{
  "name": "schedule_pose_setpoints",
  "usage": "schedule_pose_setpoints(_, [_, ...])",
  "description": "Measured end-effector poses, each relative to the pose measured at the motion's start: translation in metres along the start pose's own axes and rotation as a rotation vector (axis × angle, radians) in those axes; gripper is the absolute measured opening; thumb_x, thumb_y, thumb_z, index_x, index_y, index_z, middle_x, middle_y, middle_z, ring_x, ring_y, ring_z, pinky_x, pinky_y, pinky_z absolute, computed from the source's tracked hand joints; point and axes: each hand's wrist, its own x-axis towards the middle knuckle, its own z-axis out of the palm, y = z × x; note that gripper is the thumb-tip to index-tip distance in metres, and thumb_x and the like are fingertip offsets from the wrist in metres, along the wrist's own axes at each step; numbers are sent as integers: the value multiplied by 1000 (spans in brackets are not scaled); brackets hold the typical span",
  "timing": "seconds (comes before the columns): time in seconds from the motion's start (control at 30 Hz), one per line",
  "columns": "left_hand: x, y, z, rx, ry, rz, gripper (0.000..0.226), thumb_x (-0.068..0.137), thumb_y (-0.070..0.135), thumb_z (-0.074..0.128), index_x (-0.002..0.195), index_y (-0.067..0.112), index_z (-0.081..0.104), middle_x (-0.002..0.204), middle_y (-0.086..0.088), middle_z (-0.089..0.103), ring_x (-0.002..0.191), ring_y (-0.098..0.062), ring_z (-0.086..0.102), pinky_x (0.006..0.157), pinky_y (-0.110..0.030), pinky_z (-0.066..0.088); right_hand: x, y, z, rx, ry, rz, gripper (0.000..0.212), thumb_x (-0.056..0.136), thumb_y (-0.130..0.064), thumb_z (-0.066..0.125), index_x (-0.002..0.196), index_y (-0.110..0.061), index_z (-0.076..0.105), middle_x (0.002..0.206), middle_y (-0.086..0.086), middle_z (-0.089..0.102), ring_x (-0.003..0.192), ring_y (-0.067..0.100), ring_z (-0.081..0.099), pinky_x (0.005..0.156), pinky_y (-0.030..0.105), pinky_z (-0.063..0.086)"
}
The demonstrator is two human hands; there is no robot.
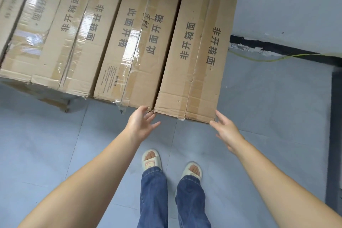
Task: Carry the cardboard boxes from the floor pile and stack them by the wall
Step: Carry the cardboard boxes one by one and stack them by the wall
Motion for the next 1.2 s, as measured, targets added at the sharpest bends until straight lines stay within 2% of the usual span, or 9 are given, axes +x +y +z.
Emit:
schedule_pose_setpoints(0.1, [-58, 17, 2, 287, -35, 51, 25, 100, 14, 43, 123, 7, 47, 136, -18, 49, 126, -26, 47, 99, -50, 41, -50, -27, -22, -103, -14, -62, 60, 97, -14, 55, 151, -18, 28, 157, 4, 28, 144, 17, 26, 116, 40, 28])
schedule_pose_setpoints(0.23, [-166, 36, 6, 588, -133, 258, 33, 98, 13, 45, 131, 11, 50, 123, -11, 60, 113, -21, 58, 98, -44, 45, -140, -69, -55, -188, -67, -214, 57, 96, -15, 56, 148, -20, 33, 153, 2, 35, 138, 14, 38, 114, 37, 32])
schedule_pose_setpoints(0.43, [-314, 16, -18, 908, -323, 707, 28, 97, 14, 51, 120, 29, 56, 113, 5, 69, 110, -9, 62, 94, -27, 47, -275, -84, -93, -210, -83, -540, 49, 93, -13, 59, 128, -45, 45, 129, -12, 57, 117, -7, 53, 88, 5, 42])
schedule_pose_setpoints(0.53, [-359, -9, -42, 937, -371, 884, 36, 94, 4, 52, 121, 27, 56, 110, 4, 70, 107, -4, 63, 86, -12, 46, -329, -60, -107, -167, 10, -620, 55, 90, -13, 61, 127, -49, 44, 124, -19, 60, 116, -7, 53, 97, 13, 44])
schedule_pose_setpoints(0.67, [-392, -40, -73, 904, -366, 903, 37, 90, 5, 54, 121, 26, 58, 111, 8, 70, 107, -6, 63, 85, -14, 49, -389, -11, -111, -58, 94, -583, 57, 79, -30, 60, 131, -46, 41, 123, -24, 60, 118, -8, 53, 97, 12, 44])
schedule_pose_setpoints(0.8, [-405, -50, -78, 894, -385, 946, 42, 80, 22, 54, 122, 24, 58, 111, 5, 70, 103, -9, 65, 87, -25, 52, -421, 23, -100, 67, 210, -526, 57, 87, -6, 58, 129, -40, 42, 128, -13, 58, 110, -12, 56, 84, 1, 42])
schedule_pose_setpoints(0.93, [-405, -41, -68, 863, -426, 998, 35, 85, 14, 52, 117, 22, 60, 96, -3, 71, 86, -14, 67, 78, -30, 56, -438, 28, -77, 166, 337, -486, 57, 89, 3, 55, 128, -36, 41, 126, -8, 59, 104, -15, 57, 81, 1, 43])
schedule_pose_setpoints(1.1, [-396, 0, -60, 993, -614, 972, 38, 80, 17, 54, 116, 24, 61, 98, -3, 70, 90, -15, 66, 79, -25, 55, -461, 26, -29, 321, 550, -487, 55, 80, -22, 57, 130, -38, 43, 121, -13, 62, 109, -11, 57, 78, 1, 43])
schedule_pose_setpoints(1.2, [-387, 25, -61, 1145, -759, 938, 39, 80, 19, 55, 118, 27, 60, 101, 2, 70, 93, -10, 66, 83, -23, 53, -475, 34, 14, 419, 703, -464, 52, 80, -20, 58, 128, -36, 46, 121, -11, 63, 109, -9, 58, 82, 3, 44])
